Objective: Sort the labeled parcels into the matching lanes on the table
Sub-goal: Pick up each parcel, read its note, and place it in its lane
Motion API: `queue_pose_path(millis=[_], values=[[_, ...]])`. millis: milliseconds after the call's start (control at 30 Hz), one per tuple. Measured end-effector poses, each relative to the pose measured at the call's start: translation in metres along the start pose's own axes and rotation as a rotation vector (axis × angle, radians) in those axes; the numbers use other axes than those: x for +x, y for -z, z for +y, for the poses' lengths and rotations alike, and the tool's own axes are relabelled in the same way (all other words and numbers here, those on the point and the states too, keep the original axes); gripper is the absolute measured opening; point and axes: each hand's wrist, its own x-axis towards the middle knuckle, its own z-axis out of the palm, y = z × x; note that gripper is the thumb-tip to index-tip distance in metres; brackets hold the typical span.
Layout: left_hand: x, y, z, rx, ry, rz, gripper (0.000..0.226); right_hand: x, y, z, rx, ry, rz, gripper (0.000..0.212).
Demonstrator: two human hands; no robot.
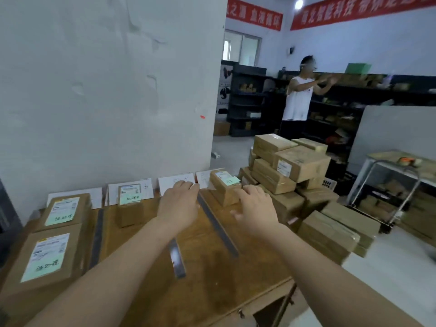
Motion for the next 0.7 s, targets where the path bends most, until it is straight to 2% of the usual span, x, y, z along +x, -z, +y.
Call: queue_pose_path(millis=[300,700], values=[[0.02,-0.028,0.132,-0.087,-0.099,0.009,0.052,-0.041,0.024,0.124,-0.05,-0.134,-0.017,0.058],[0.074,-0.096,0.244,-0.138,-0.271,-0.07,0.056,-0.053,0.008,0.249,-0.055,-0.327,-0.068,0.054]])
